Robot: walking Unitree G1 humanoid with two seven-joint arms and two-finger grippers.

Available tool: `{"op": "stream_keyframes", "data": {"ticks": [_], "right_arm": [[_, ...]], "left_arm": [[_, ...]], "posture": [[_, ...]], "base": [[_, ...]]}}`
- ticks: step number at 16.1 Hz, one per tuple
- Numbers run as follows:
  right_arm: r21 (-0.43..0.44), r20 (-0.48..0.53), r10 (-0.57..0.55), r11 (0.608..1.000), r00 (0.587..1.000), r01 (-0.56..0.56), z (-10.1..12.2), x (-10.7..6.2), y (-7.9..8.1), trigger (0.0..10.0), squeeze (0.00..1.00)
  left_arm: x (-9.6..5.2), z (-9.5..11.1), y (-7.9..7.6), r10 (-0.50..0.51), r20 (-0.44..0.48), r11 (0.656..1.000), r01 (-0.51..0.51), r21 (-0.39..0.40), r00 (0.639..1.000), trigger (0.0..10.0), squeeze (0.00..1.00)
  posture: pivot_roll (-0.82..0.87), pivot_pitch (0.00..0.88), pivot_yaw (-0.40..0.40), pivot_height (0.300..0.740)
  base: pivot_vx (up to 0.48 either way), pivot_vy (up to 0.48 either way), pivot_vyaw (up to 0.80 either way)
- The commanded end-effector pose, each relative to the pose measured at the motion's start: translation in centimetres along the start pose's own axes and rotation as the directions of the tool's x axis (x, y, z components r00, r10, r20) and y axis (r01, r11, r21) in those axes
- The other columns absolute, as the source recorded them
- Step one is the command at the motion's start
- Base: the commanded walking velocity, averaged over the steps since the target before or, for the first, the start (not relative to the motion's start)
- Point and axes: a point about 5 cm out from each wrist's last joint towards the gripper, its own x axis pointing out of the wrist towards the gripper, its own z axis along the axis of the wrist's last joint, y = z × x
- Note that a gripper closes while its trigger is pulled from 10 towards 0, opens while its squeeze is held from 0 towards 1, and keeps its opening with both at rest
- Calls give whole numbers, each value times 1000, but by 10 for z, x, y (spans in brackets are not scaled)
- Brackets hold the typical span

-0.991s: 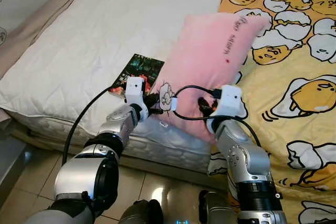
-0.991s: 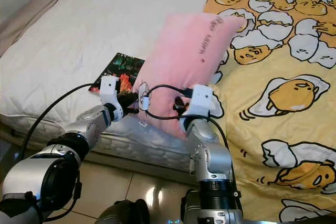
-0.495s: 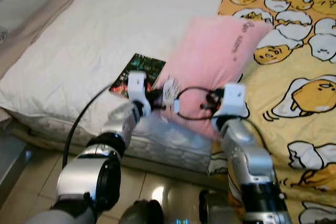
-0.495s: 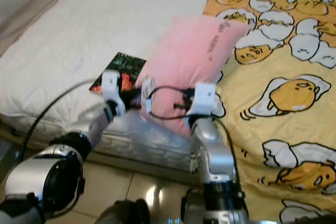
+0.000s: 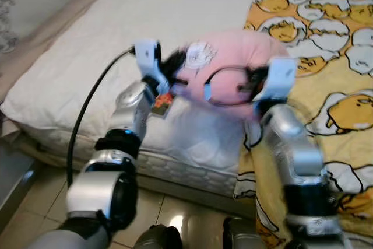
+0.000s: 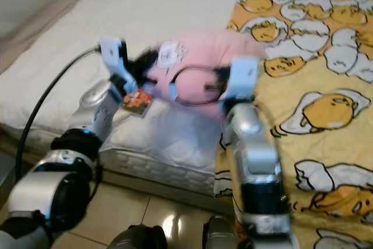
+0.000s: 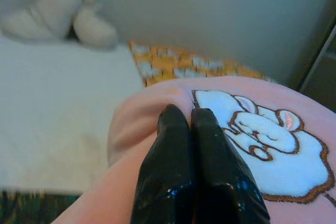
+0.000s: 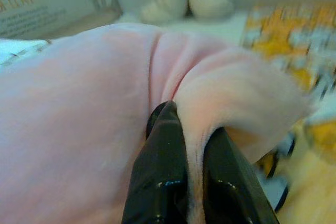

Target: Clean up the room

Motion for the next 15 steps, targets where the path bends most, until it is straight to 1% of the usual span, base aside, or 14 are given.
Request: {"op": "stream_keyframes", "data": {"ticks": [1, 3, 4, 5, 6, 7, 8, 9, 10, 12, 15], "right_arm": [[-10, 90, 29, 1000, 996, -28, 18, 2, 4, 0, 0], [-23, 118, 6, 1000, 993, -4, 23, 8, -6, 0, 0], [-26, 131, 1, 1000, 991, 3, 26, 10, -8, 0, 0], [-34, 148, -2, 999, 989, 7, 29, 14, -9, 0, 0], [-38, 153, -12, 999, 988, 18, 30, 15, -10, 0, 0], [-37, 155, -22, 999, 988, 28, 30, 16, -11, 0, 0], [-34, 162, -27, 999, 986, 33, 30, 17, -11, 0, 0], [-36, 169, -28, 999, 985, 35, 30, 17, -11, 0, 0], [-46, 175, -29, 998, 984, 37, 29, 17, -11, 0, 0], [-78, 192, -28, 996, 981, 44, 28, 15, -12, 0, 0], [-98, 202, -43, 993, 978, 64, 24, 15, -17, 0, 0]], "left_arm": [[1, 6, -3, -7, 34, 1000, 7, 19, 999, 0, 0], [6, 9, -10, -4, 58, 1000, 3, 15, 998, 0, 0], [8, 11, -12, -1, 59, 1000, 0, 19, 998, 0, 0], [9, 11, -12, 16, 40, 999, -17, 33, 999, 0, 0], [10, 11, -9, 45, 30, 998, -46, 47, 999, 10000, 0], [10, 11, -6, 72, 25, 996, -73, 59, 997, 10000, 0], [10, 12, -5, 77, 29, 995, -79, 60, 997, 10000, 0], [11, 14, -5, 81, 32, 994, -83, 78, 996, 10000, 0], [11, 14, -5, 79, 22, 992, -81, 101, 997, 10000, 0], [11, 13, -4, 85, 11, 989, -86, 122, 996, 10000, 0], [11, 3, -7, 76, -28, 990, -72, 124, 997, 10000, 0]], "posture": [[-237, 0, 91, 735], [-235, 0, 90, 735], [-234, 0, 93, 735], [-237, 0, 100, 735], [-239, 0, 103, 735], [-240, 0, 105, 735], [-242, 0, 110, 735], [-244, 0, 113, 735], [-245, 0, 117, 735], [-250, 0, 123, 735], [-253, 0, 126, 735]], "base": [[0, 0, 0], [0, 0, 0], [0, 0, 0], [0, 0, 0], [0, 0, 0], [0, 0, 0], [0, 0, 0], [0, 296, 0], [0, 480, 0], [0, 480, 0], [0, 480, 0]]}}
